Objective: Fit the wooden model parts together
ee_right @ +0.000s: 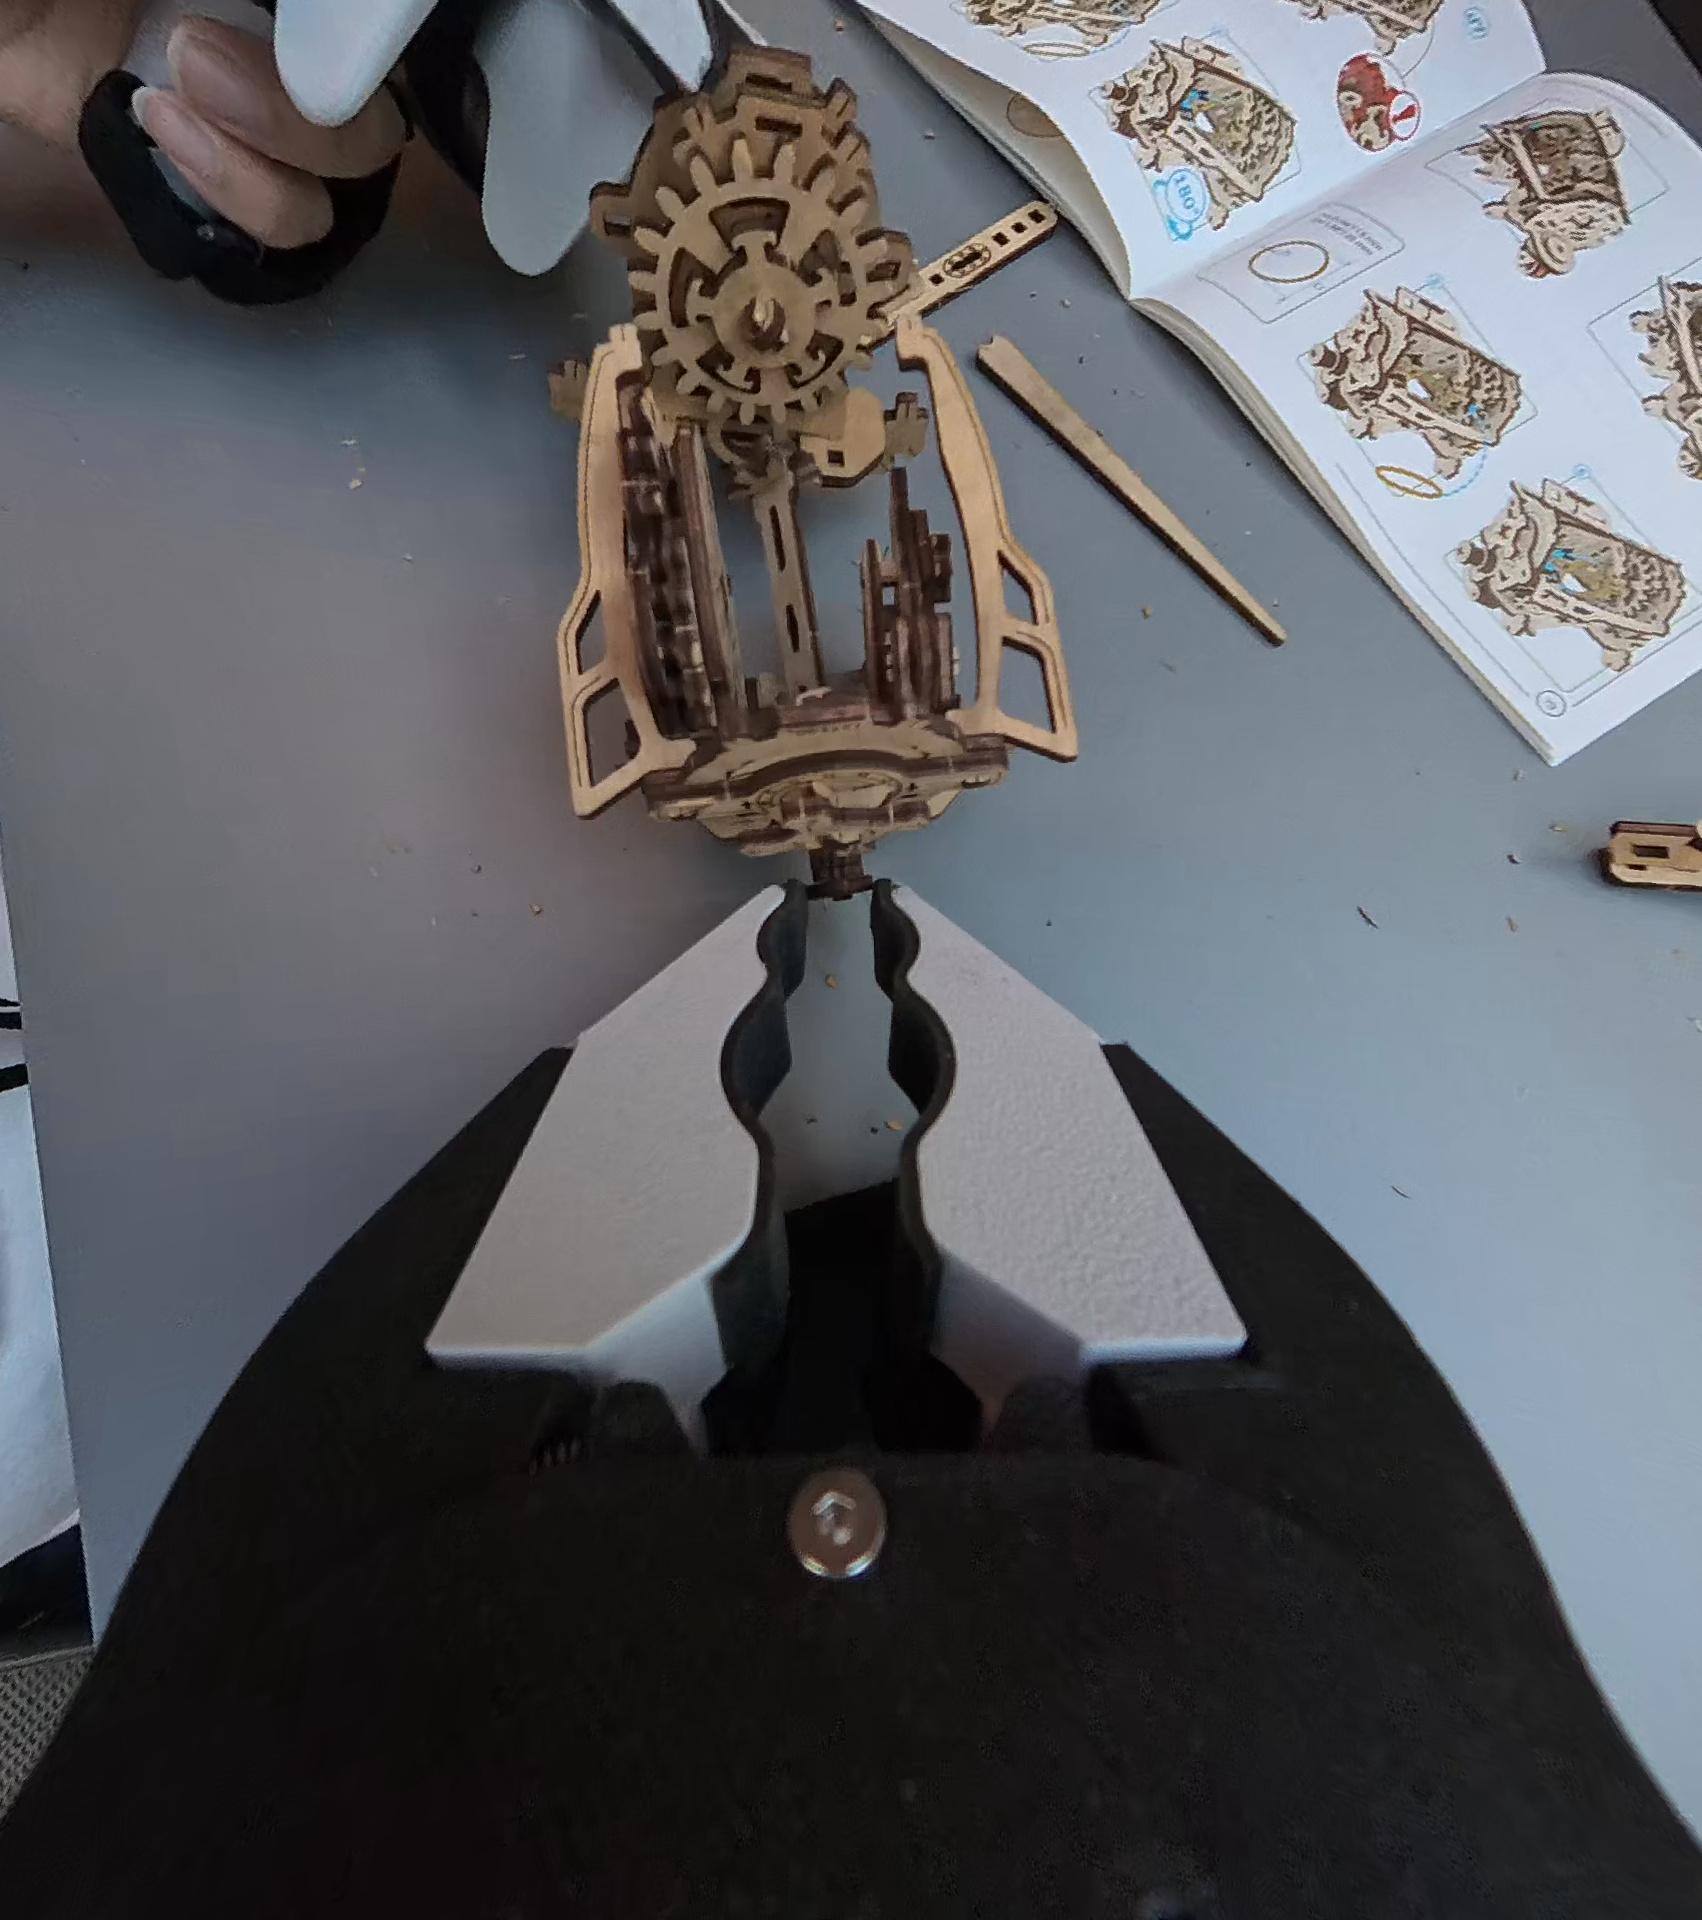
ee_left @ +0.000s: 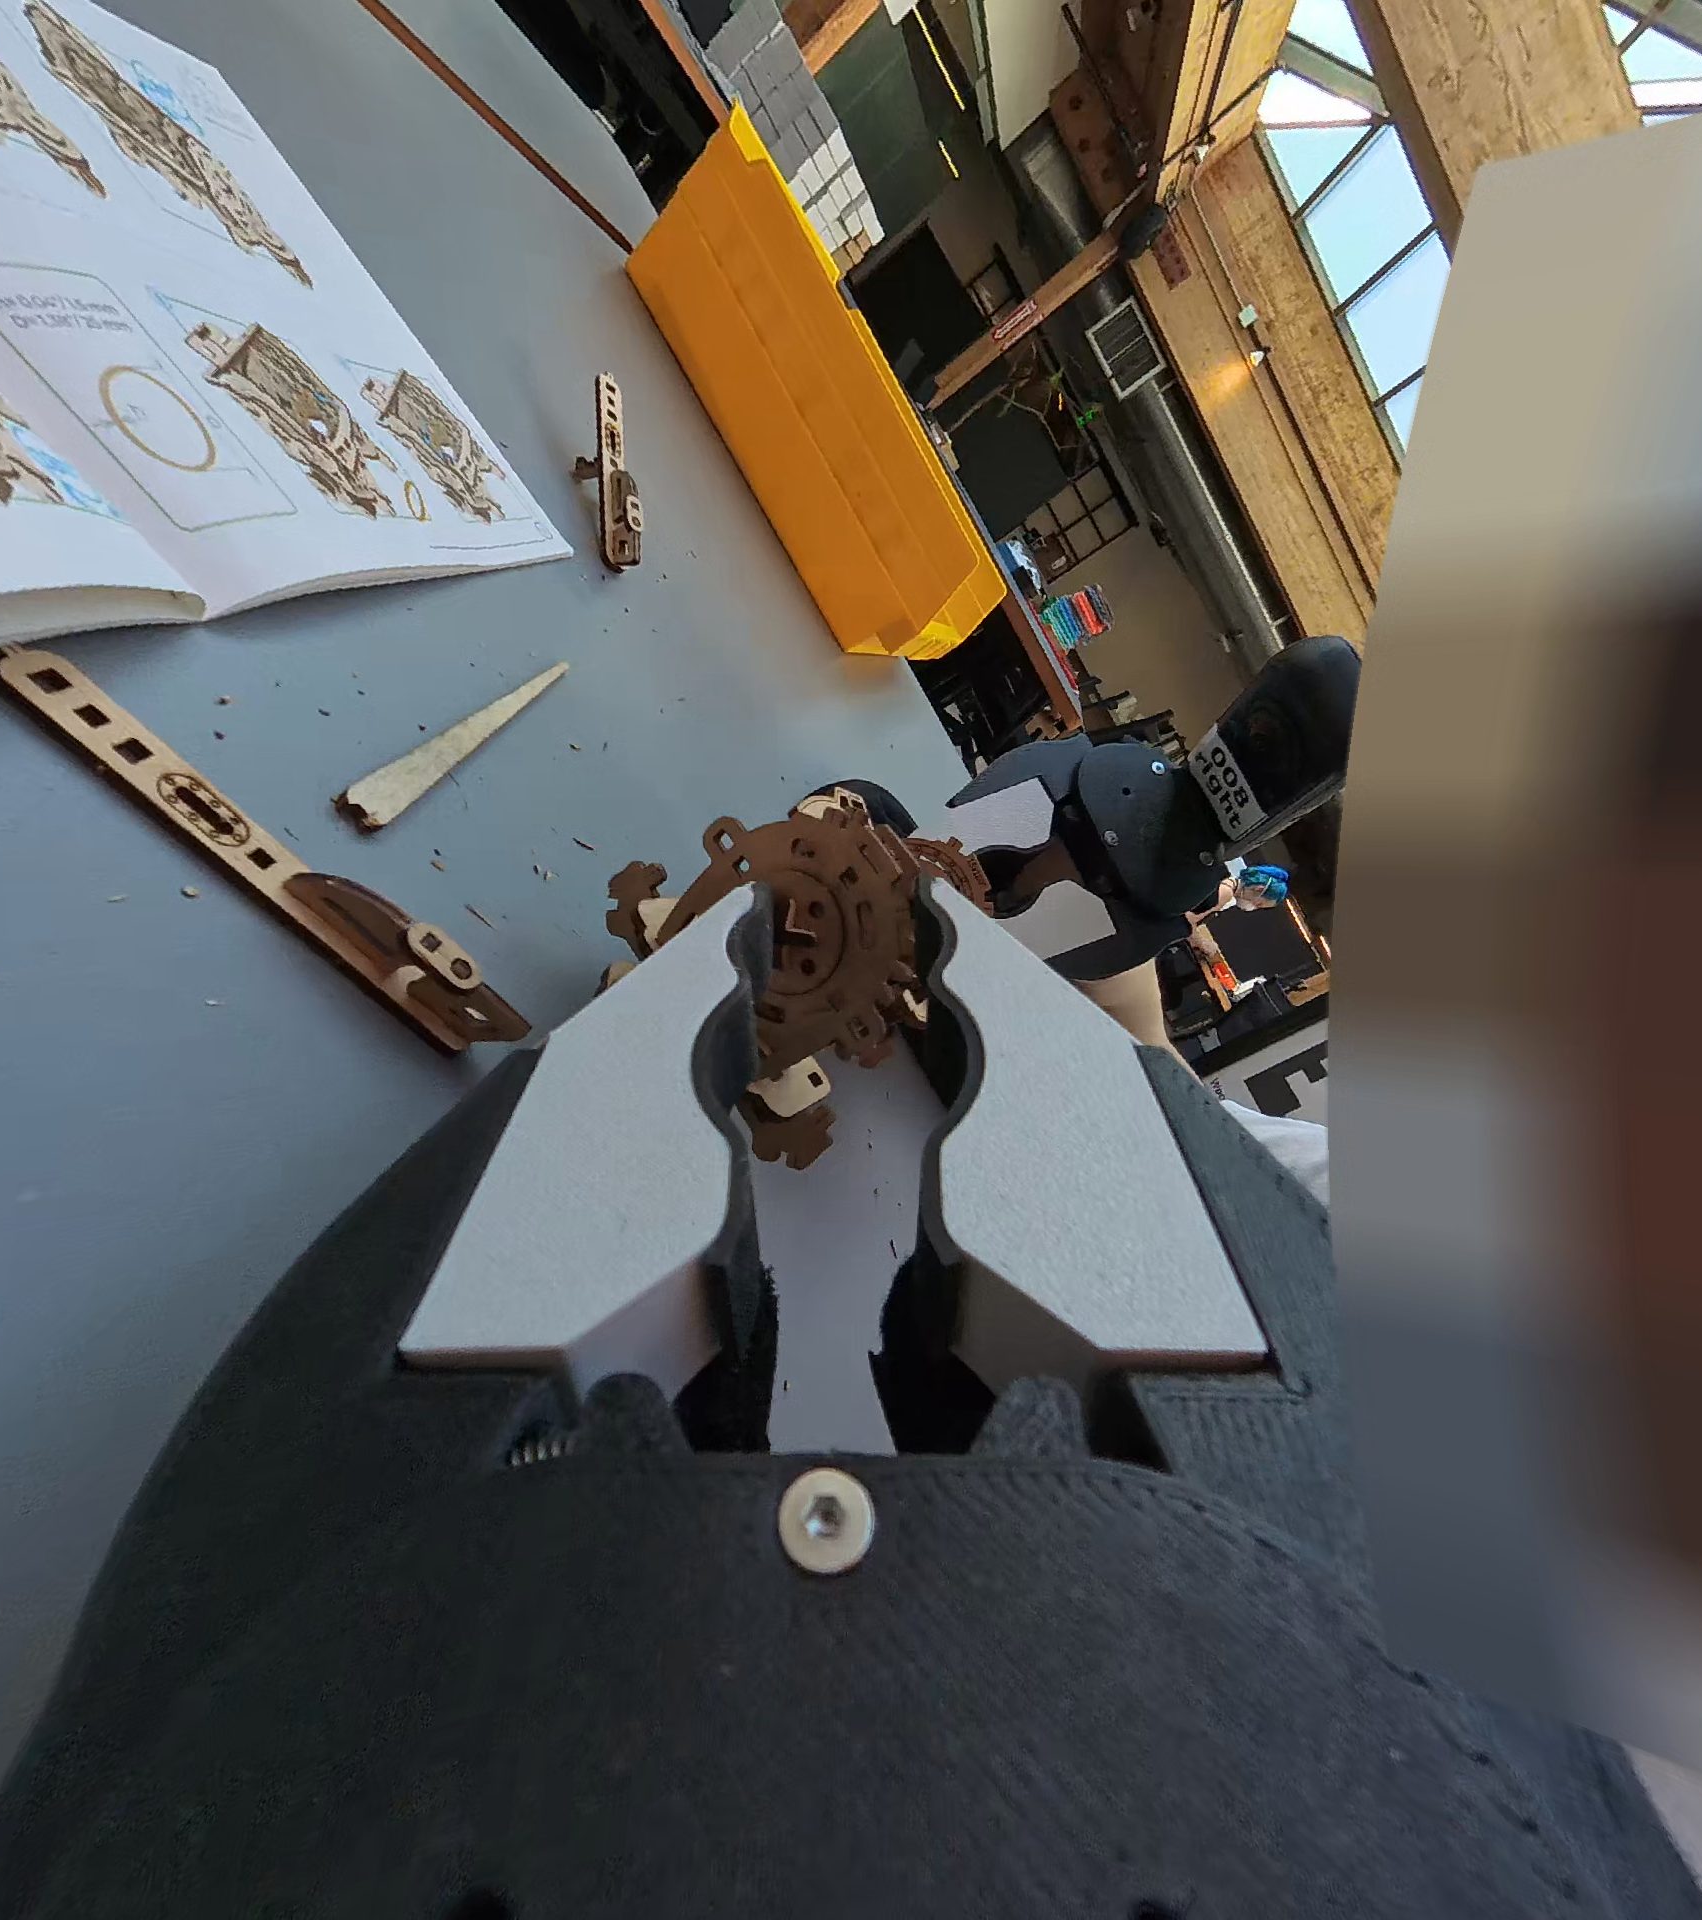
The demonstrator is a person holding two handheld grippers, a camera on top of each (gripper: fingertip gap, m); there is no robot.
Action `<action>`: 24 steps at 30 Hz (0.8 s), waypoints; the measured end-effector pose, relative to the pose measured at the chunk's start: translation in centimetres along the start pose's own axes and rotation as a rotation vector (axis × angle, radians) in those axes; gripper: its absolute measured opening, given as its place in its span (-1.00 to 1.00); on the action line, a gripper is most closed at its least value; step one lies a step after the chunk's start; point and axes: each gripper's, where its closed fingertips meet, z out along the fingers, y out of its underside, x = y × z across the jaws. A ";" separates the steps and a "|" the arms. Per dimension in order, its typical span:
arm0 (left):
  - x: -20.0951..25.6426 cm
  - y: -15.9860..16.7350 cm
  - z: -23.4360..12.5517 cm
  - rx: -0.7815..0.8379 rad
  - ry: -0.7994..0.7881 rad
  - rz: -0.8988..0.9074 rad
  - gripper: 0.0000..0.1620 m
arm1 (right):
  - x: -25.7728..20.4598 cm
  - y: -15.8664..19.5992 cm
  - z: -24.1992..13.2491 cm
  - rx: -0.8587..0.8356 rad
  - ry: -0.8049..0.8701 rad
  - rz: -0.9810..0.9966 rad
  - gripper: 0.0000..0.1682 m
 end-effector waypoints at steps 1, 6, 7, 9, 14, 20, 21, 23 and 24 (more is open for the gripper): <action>0.0 0.0 -0.1 0.003 0.003 0.004 -0.70 | 0.0 -0.1 0.0 0.004 0.001 0.000 -0.86; 0.1 0.1 -0.5 0.022 0.028 -0.011 -0.69 | -0.4 -0.6 0.4 0.014 -0.014 0.008 -0.86; 0.1 0.1 -0.5 0.026 0.029 -0.012 -0.69 | -0.4 -0.6 0.5 0.012 -0.014 0.005 -0.86; 0.0 0.0 -0.6 0.034 0.030 -0.015 -0.70 | -0.5 -0.7 0.6 0.008 -0.014 0.000 -0.86; 0.0 -0.1 -0.8 0.044 0.036 -0.023 -0.70 | -0.5 -0.9 0.9 0.010 -0.023 0.008 -0.86; 0.0 0.0 -0.9 0.046 0.049 -0.023 -0.69 | -0.5 -1.0 1.1 0.008 -0.022 0.026 -0.86; 0.0 0.0 -0.9 0.045 0.051 -0.022 -0.69 | -0.5 -1.0 1.1 0.009 -0.026 0.033 -0.86; 0.1 0.1 -1.0 0.042 0.054 -0.019 -0.69 | -0.5 -1.0 1.1 0.012 -0.027 0.039 -0.86; 0.1 0.1 -1.1 0.040 0.054 -0.016 -0.69 | -0.5 -1.0 1.1 0.011 -0.025 0.040 -0.86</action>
